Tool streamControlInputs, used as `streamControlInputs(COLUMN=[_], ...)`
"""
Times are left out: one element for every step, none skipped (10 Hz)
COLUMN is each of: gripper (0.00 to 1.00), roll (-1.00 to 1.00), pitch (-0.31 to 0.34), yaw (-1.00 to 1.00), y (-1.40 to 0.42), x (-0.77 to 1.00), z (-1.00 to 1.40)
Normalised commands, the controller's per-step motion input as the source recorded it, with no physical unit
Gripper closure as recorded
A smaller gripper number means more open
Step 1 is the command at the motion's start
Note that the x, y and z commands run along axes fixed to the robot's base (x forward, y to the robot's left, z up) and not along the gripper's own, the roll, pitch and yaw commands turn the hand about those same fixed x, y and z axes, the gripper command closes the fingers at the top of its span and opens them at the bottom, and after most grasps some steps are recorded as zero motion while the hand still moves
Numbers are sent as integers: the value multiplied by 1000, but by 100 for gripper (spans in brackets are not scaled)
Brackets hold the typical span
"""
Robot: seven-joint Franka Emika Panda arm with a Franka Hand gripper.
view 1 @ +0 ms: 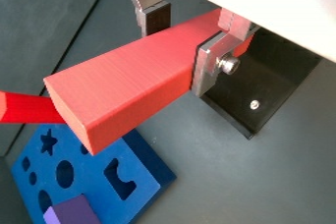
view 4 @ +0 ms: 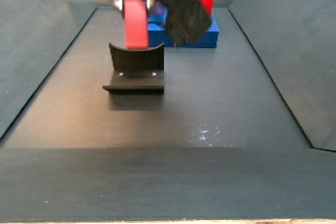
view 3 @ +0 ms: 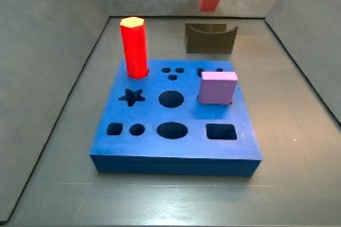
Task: Pick up the rectangle object. Move up. Place the rectangle object on the fixture. Regrasp the rectangle object. Move to above the board. Insert the rectangle object.
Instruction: Place the rectangle object on the fixture.
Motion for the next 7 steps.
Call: streamControlInputs(gripper=[100,100,100,100,100,100,100], roll=[-687,-456,-296,-195,-170,-133,-99], pitch=[187,117,77,25,9,-15,-31], yaw=[-189,-219,-219,-203,-193,-159,-131], y=[138,141,140,120,109,79,74], x=[155,163,173,167,143,111,80], z=[-1000,-1000,-1000,-896,-747,-467,-356])
